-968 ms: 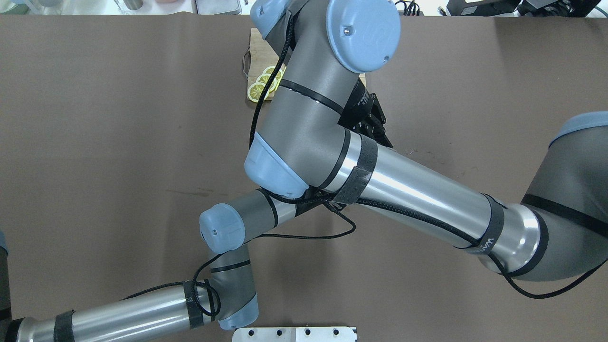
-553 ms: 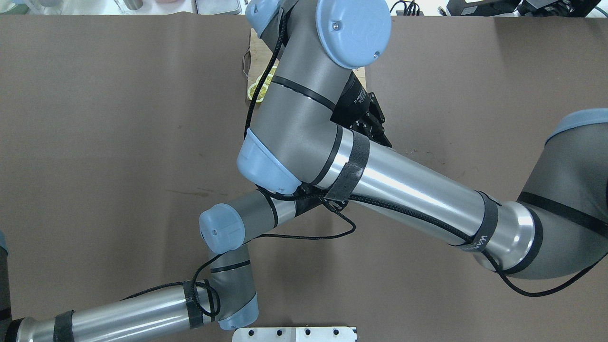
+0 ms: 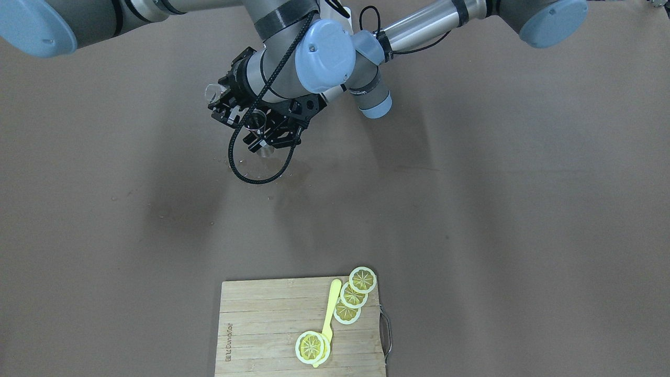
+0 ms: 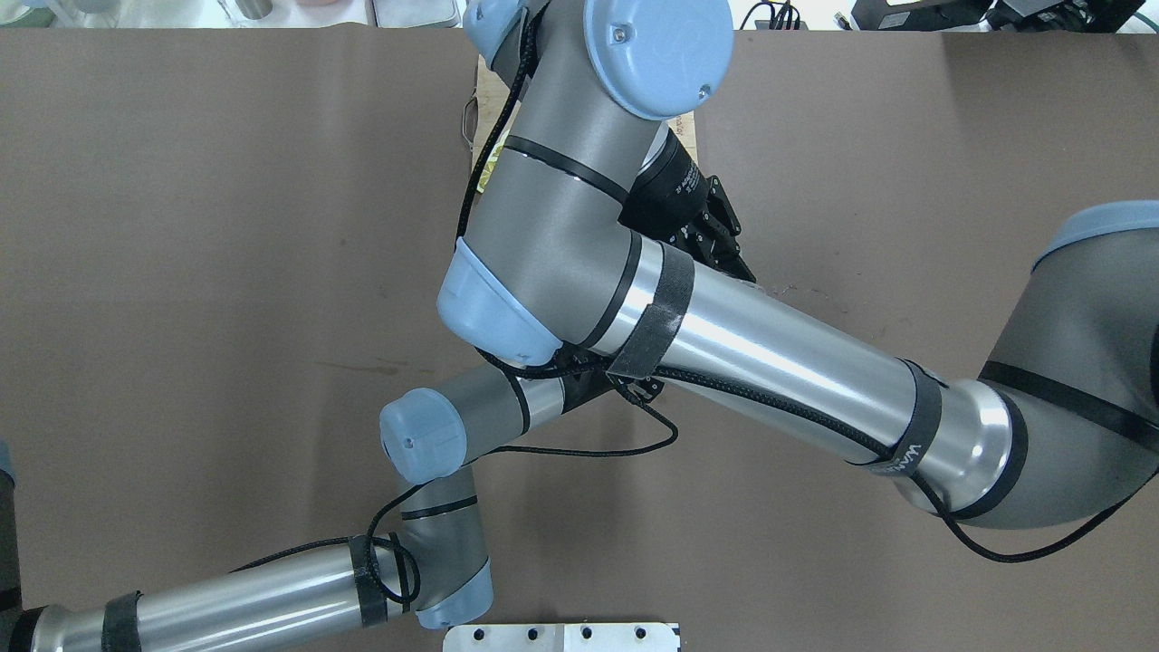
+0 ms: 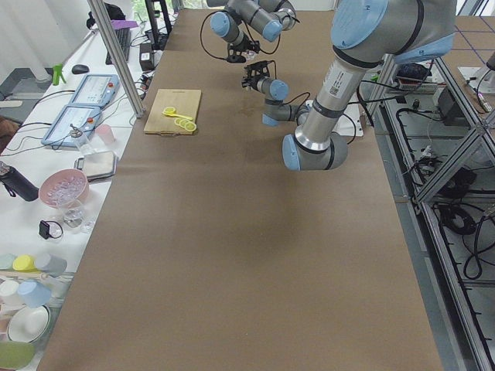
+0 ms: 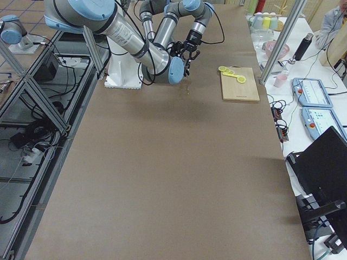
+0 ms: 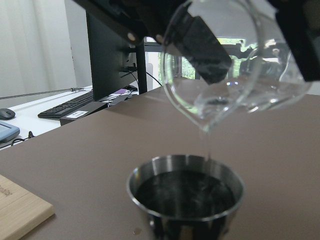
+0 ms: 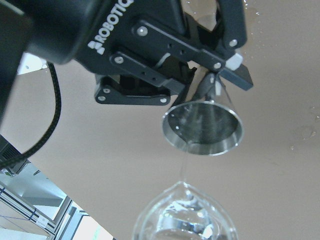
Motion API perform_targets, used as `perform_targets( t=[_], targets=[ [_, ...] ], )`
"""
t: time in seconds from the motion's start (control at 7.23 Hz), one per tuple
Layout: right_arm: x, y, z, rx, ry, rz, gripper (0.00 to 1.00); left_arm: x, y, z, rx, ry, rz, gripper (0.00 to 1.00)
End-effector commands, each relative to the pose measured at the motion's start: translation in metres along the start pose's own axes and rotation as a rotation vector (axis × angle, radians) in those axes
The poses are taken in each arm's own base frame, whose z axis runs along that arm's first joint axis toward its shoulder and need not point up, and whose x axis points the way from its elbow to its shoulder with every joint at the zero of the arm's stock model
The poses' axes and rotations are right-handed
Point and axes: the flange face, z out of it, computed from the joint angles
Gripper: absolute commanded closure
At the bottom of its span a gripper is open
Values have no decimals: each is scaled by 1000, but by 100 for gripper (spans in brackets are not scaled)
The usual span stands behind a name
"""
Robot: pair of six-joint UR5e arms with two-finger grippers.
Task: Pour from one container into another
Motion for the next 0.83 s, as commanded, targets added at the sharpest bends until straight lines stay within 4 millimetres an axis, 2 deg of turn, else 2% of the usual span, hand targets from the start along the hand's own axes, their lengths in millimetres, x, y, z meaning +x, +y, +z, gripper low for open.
perform_targets(
  t=[0.0,0.28,0.69],
  targets=[
    [-1,-1,-4,-7,-6,2,100,0,0,0,1,0,0,100],
    [-1,1,-7,2,-1,2,100,0,1,0,-1,-1,0,100],
    [-10,19,-23,72,13,-13,100,-1,1,-1,-2,-2,1,100]
  ],
)
